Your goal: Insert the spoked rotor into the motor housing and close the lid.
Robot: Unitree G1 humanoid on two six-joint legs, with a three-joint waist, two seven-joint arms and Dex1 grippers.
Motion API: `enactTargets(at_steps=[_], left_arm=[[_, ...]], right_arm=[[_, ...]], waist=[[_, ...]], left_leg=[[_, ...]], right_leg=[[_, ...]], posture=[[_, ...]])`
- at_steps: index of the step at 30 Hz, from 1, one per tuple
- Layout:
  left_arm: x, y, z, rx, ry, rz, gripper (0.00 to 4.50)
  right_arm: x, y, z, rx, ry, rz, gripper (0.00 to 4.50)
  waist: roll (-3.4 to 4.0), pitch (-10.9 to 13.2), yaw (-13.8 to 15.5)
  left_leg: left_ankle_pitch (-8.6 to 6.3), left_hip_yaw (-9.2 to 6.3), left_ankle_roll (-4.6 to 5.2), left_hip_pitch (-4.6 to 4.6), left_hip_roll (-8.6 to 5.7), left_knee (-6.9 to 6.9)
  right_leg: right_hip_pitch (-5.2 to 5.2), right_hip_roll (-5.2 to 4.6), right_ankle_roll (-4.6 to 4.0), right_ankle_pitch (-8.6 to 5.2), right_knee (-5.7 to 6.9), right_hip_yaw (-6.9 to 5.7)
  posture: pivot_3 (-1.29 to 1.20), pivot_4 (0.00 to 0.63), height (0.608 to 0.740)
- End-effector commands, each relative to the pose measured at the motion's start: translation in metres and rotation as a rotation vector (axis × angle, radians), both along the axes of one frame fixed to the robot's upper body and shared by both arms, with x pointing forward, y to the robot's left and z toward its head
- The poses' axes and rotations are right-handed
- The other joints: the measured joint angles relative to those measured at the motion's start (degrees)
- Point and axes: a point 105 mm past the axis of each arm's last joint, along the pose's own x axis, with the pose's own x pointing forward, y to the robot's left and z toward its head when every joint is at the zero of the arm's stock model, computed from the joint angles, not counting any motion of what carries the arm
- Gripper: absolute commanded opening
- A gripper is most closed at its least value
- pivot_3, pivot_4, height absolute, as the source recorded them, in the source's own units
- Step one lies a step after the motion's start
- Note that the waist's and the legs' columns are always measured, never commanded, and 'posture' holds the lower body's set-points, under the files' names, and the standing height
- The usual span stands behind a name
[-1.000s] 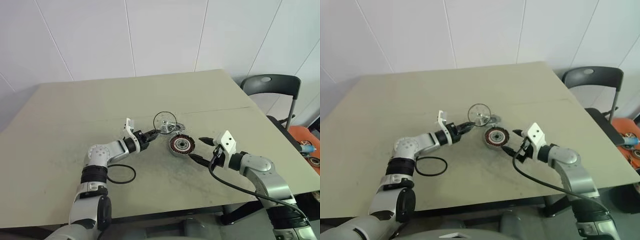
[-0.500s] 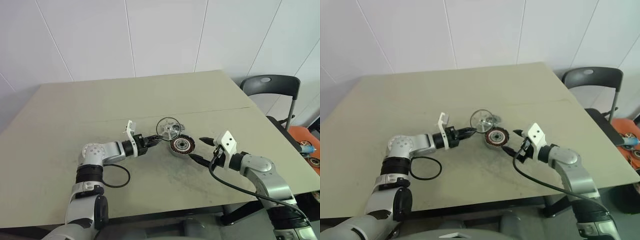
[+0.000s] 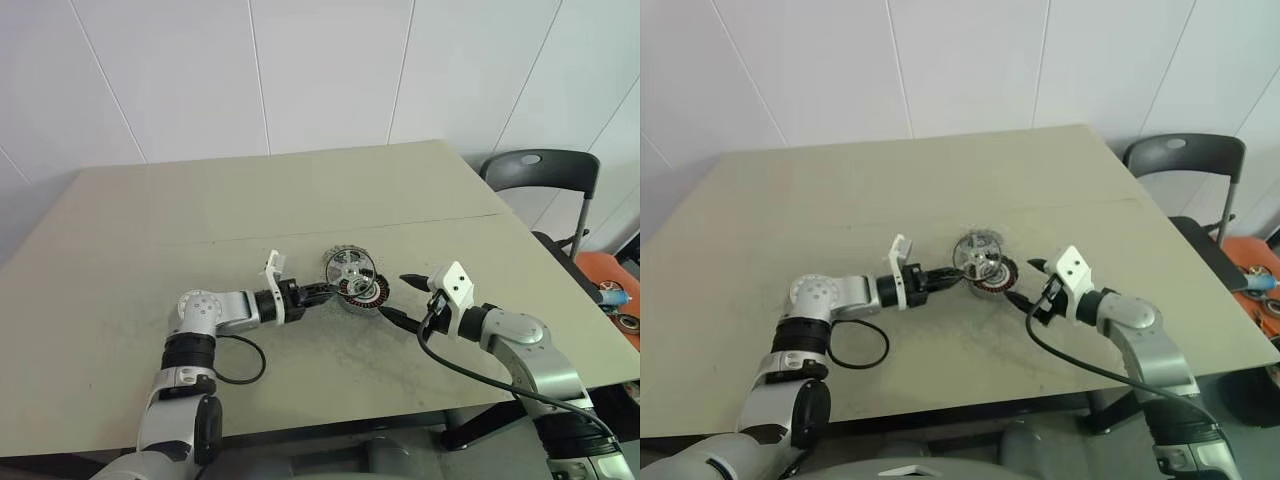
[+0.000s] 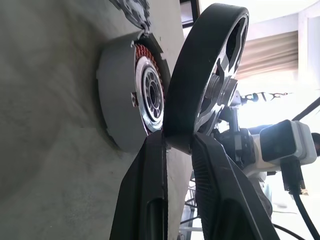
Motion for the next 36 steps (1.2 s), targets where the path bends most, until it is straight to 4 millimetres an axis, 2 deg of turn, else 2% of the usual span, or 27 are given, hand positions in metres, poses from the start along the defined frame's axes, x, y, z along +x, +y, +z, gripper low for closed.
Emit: enactTargets(at_steps=[1,13,26,36], left_arm=[[0.004,-0.003,0.012,-0.013,-0.039,-0.023,0.44],[0.006,-0.005,0.002,0.037,0.016,-0.032,0.44],[0.004,-0.012,0.004,0.045,0.017,-0.093,0.44],[0.002,-0.008,0.004,0.066,0.023,-0.117,0.44]], right_arm=[[0.005,-0.001,0.013,0.005,-0.056,-0.003,4.50],[0.006,0.001,0.012,0.005,-0.061,-0.008,4.50],[0.006,0.003,0.010,0.003,-0.068,-0.015,4.50],[0.006,0.004,0.010,0.003,-0.071,-0.017,4.50]], waist=[[0.00,0.00,-0.09],[0.00,0.00,-0.04],[0.00,0.00,-0.03],[0.00,0.00,-0.08]], left_leg=[[0.00,0.01,0.00,0.00,0.00,0.00],[0.00,0.00,0.00,0.01,0.00,0.00],[0.00,0.00,-0.01,0.01,0.00,0.00],[0.00,0.00,-0.01,0.02,0.00,0.00]], right_leg=[[0.00,0.00,0.00,0.00,0.00,0.00],[0.02,0.00,0.00,0.00,0.00,0.00],[0.04,0.00,0.03,-0.01,0.00,0.00],[0.04,0.00,0.03,-0.02,0.01,0.00]], posture=[[0.00,0.000,0.740],[0.00,0.000,0.740],[0.00,0.000,0.740],[0.00,0.000,0.740]])
